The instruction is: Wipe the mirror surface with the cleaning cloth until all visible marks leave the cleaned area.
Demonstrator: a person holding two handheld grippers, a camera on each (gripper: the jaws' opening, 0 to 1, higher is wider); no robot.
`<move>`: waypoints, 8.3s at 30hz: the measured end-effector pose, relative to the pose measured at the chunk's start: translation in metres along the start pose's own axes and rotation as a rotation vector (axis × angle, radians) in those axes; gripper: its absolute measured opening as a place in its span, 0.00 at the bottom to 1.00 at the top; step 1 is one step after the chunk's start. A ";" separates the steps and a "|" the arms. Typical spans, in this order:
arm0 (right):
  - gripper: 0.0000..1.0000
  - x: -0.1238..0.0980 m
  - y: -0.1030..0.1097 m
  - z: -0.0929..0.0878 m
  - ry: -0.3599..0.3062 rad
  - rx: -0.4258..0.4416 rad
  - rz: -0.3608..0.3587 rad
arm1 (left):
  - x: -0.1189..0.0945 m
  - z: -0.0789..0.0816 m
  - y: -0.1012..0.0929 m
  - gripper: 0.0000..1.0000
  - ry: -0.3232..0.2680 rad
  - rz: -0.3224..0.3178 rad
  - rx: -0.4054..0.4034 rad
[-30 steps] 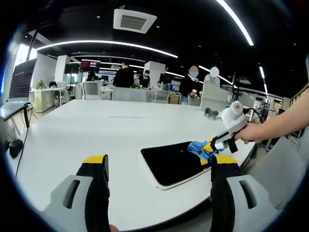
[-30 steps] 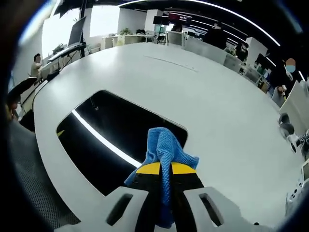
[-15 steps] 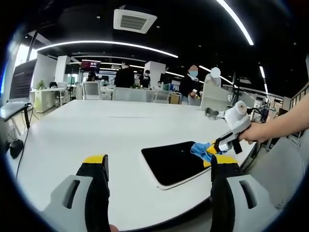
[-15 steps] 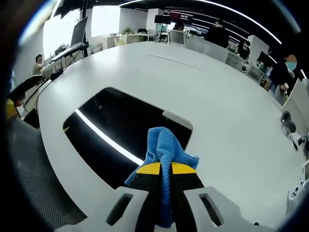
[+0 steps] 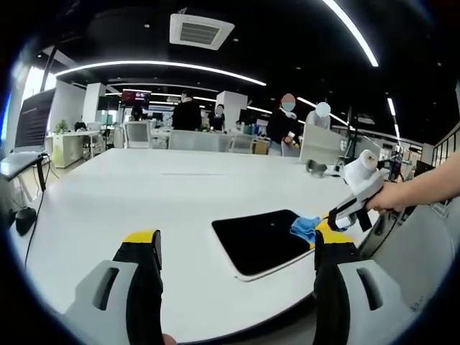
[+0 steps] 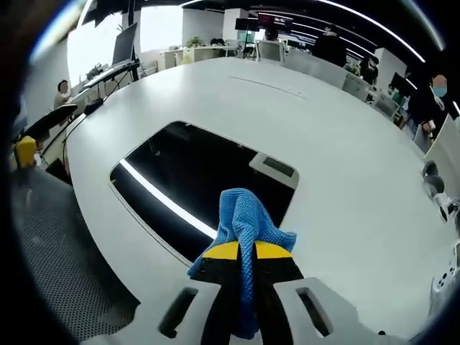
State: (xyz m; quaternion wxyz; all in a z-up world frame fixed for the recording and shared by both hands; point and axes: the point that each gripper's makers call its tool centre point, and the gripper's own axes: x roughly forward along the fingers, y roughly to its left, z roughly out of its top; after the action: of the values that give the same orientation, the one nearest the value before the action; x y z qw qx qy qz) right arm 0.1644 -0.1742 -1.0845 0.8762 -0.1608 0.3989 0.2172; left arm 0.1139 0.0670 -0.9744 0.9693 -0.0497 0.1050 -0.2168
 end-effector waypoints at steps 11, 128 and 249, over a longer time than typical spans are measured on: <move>0.00 -0.006 0.008 -0.005 -0.014 0.012 0.025 | 0.000 0.000 -0.001 0.86 0.004 -0.004 0.005; 0.00 0.035 0.180 0.076 -0.156 -0.484 0.466 | 0.002 0.003 -0.001 0.82 -0.010 -0.004 -0.006; 0.00 0.094 0.071 0.129 -0.078 -0.093 0.278 | 0.003 0.006 0.001 0.76 -0.030 0.000 -0.028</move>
State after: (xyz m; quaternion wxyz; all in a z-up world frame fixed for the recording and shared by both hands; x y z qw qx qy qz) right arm 0.2652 -0.0310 -1.0831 0.8441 -0.1358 0.3725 0.3609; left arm 0.1181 0.0671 -0.9695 0.9700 -0.0665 0.0935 -0.2145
